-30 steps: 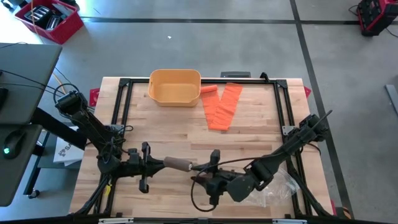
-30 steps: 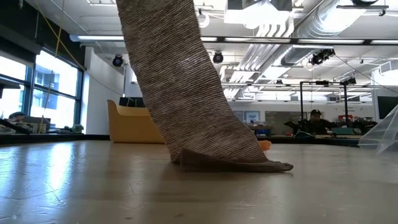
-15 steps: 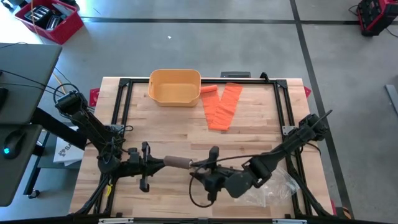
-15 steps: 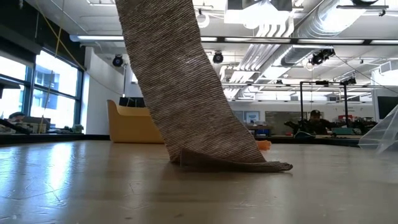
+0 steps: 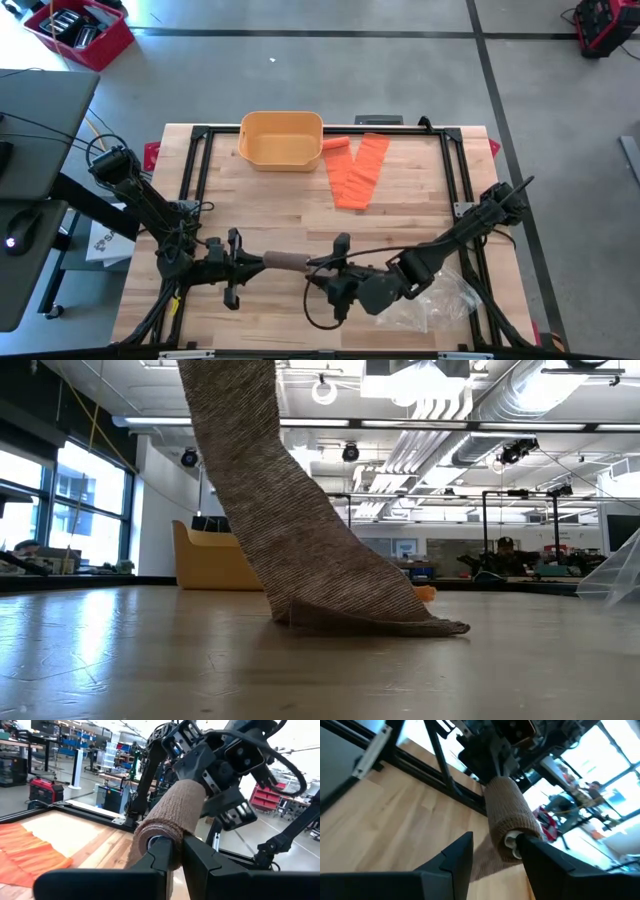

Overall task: Roll bandage
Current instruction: Roll the brown bandage

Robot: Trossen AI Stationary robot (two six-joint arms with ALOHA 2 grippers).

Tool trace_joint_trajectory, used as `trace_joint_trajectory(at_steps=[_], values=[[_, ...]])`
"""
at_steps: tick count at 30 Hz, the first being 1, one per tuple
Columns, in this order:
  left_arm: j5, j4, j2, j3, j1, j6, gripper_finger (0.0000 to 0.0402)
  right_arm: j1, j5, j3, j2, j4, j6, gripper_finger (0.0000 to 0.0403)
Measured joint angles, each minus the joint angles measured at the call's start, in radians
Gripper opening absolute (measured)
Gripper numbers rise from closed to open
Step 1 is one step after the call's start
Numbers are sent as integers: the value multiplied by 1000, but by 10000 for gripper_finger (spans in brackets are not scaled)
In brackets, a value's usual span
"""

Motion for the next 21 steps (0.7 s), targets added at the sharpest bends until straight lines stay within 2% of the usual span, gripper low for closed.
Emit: trace_joint_trajectory(at_steps=[5,21], values=[[3,14,0,0,0,0,27,31,73,0,1,1,-3,155],[0,28,0,0,0,10,24,18,59,0,1,4,-11,155]])
